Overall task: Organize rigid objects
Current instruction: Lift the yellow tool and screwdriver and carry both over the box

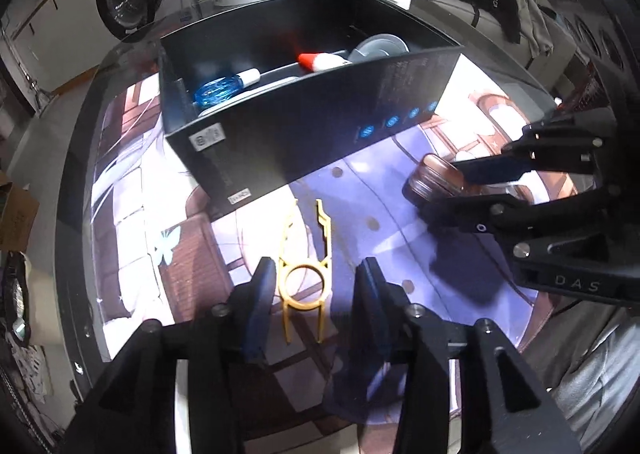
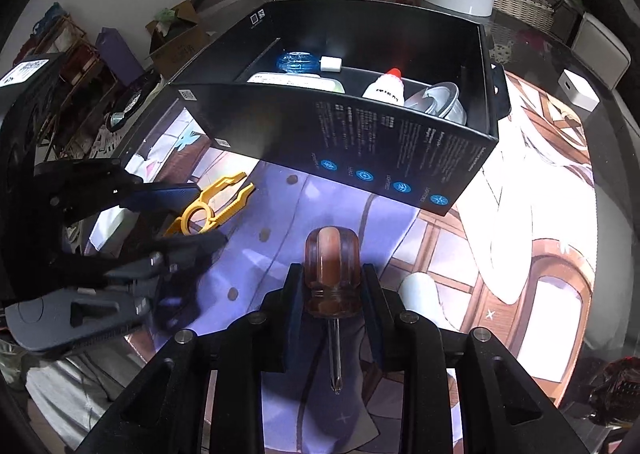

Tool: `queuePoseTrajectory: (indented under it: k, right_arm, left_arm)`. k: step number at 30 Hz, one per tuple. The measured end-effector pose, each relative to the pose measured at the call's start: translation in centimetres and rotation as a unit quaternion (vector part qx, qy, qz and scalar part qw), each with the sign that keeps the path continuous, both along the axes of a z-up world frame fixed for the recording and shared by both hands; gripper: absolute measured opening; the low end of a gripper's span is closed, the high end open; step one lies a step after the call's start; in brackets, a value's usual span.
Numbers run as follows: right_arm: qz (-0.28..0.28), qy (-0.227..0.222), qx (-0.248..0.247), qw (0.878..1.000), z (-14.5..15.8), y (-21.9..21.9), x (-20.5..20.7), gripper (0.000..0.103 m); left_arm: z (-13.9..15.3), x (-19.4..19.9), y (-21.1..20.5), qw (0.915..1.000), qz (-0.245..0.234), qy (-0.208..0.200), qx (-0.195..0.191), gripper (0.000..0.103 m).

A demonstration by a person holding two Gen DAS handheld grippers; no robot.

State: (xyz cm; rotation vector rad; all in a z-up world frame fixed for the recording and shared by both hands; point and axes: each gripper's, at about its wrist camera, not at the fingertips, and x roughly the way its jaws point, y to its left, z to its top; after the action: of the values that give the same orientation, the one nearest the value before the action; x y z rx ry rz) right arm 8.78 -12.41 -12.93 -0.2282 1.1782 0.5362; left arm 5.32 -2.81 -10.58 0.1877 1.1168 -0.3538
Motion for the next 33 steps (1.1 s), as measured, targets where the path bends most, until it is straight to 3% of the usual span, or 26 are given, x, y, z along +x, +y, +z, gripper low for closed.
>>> queuePoseTrajectory:
  k: [2,3,4,10,16,19,24,28,33]
  right_arm:
    - [0.001,-0.002,-0.003,1.000,-0.1,0.2,-0.1,0.029]
    - [0.002,-0.004,-0.005,1.000,-0.1,0.4,-0.1,0.029]
    - [0.002,-0.006,-0.006,1.000,-0.1,0.5,0.0,0.029]
    - [0.004,-0.009,-0.006,1.000,-0.2,0.5,0.0,0.027]
    - [0.002,-0.040,0.016,0.999,1.4,-0.2,-0.8,0.027]
    - [-0.001,-0.068,0.046,0.997,3.2,-0.7,-1.2,0.027]
    - [-0.006,-0.146,0.097,0.985,6.8,-1.6,-2.6,0.027]
    - [-0.011,-0.226,0.122,0.966,9.5,-2.1,-4.1,0.027]
    - [-0.024,-0.329,0.152,0.932,12.4,-3.0,-6.4,0.027]
  left_arm:
    - [0.0,0.2,-0.2,1.0000,-0.003,0.003,-0.001,0.041]
    - [0.2,0.3,-0.2,1.0000,-0.003,0.003,-0.001,0.027]
    - [0.4,0.4,-0.1,1.0000,-0.004,0.003,0.000,0.024]
    - [0.8,0.3,-0.2,1.0000,-0.008,-0.005,-0.002,0.024]
    - [4.4,-0.8,-0.1,0.9962,-0.024,-0.076,-0.035,0.024]
    - [6.9,-1.8,0.2,0.9886,-0.034,-0.138,-0.050,0.024]
    - [10.5,-3.3,1.6,0.9667,-0.011,-0.240,-0.088,0.024]
    - [12.1,-3.9,2.2,0.9512,0.003,-0.292,-0.101,0.024]
    - [13.0,-4.7,2.6,0.9364,0.024,-0.336,-0.099,0.024]
